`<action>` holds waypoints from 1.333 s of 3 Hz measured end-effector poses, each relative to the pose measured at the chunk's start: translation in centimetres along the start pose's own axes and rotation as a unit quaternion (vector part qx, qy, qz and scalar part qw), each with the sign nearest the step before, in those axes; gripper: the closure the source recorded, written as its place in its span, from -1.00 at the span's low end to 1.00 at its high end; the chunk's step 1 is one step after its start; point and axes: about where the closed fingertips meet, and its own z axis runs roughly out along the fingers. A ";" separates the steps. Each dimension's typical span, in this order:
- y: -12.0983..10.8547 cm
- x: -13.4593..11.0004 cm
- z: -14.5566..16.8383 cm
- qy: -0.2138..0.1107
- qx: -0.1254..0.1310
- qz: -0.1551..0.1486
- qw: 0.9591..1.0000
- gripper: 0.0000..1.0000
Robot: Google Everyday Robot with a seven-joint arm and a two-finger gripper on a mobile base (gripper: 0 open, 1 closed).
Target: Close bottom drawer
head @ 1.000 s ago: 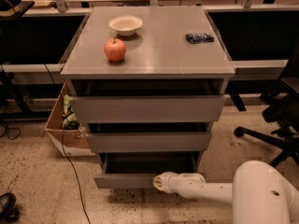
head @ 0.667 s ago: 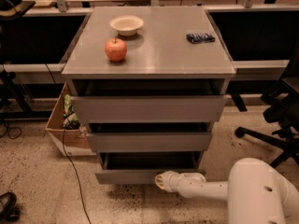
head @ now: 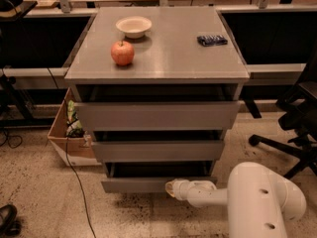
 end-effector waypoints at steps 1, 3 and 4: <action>-1.0 -0.4 1.6 -0.002 0.013 -0.020 1.000 1.00; -2.0 -1.9 3.4 -0.012 0.029 -0.038 0.999 1.00; -3.8 -3.1 4.3 -0.019 0.054 -0.049 0.997 1.00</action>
Offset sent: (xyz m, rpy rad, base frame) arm 0.0805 0.0614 -0.0135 0.0160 -0.2007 0.1077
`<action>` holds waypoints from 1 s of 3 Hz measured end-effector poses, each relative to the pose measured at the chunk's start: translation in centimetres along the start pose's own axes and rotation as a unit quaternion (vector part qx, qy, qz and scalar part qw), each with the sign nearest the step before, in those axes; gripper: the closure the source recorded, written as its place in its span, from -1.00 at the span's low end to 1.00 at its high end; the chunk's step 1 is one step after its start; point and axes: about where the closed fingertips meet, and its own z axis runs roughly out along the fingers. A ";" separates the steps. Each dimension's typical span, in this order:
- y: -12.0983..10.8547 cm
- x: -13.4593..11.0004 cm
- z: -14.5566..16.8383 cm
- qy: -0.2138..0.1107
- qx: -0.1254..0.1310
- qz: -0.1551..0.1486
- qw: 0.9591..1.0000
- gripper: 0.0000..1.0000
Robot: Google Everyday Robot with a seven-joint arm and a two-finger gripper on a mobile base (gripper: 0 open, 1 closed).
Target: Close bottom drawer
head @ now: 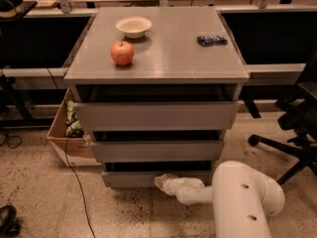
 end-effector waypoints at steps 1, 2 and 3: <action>-1.4 -0.5 0.5 -0.003 0.022 0.004 1.000 1.00; -4.1 -0.6 -0.5 -0.011 0.066 -0.028 0.997 1.00; -2.5 -0.8 -3.4 -0.015 0.036 0.005 0.999 1.00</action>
Offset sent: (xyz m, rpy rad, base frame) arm 0.0460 0.0045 0.0560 0.0731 -0.2803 0.0821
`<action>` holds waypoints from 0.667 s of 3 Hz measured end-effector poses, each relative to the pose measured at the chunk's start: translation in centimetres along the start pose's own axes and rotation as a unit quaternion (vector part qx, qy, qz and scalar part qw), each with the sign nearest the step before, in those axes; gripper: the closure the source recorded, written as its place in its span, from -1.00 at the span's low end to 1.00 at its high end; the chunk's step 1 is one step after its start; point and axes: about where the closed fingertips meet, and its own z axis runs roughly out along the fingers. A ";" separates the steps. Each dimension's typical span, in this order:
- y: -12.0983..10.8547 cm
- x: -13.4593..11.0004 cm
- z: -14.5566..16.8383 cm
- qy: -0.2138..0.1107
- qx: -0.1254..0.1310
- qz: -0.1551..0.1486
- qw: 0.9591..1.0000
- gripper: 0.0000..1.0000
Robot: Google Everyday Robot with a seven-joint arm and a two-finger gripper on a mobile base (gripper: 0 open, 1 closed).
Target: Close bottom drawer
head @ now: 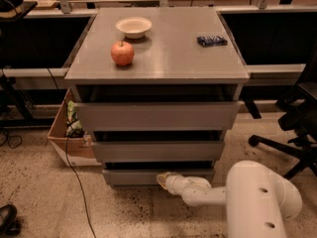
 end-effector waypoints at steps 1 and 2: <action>2.4 0.2 -6.2 0.012 -0.035 0.055 0.998 1.00; 0.4 3.1 -16.6 0.069 -0.023 0.054 0.996 1.00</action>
Offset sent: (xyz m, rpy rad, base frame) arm -0.2597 -0.1099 0.1364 -0.0356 0.2773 -0.3292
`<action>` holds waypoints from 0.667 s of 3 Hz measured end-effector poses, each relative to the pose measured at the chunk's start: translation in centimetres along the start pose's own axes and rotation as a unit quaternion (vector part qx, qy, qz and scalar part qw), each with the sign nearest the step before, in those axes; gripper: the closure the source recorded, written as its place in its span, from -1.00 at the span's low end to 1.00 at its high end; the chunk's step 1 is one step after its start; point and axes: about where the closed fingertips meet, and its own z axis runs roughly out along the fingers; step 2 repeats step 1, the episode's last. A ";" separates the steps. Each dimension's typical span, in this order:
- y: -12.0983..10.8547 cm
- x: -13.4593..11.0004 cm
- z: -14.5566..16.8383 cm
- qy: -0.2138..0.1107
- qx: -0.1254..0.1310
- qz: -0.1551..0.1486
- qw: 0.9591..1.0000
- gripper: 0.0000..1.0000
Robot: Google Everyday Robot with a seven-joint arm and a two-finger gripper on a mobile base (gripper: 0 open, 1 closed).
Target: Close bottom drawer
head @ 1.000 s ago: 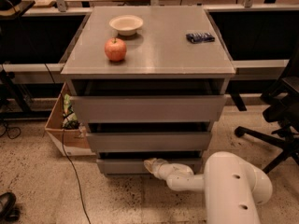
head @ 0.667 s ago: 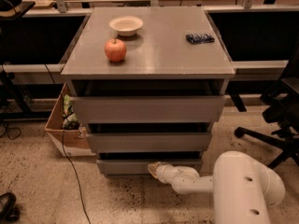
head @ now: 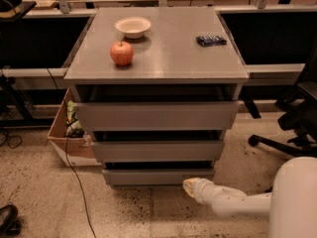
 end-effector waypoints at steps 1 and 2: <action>-6.0 -0.8 -6.3 0.036 0.065 -0.054 0.996 1.00; -6.0 -0.8 -6.3 0.036 0.065 -0.054 0.996 1.00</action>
Offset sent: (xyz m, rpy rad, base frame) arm 0.0000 0.0000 0.0000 0.0000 0.0000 0.0000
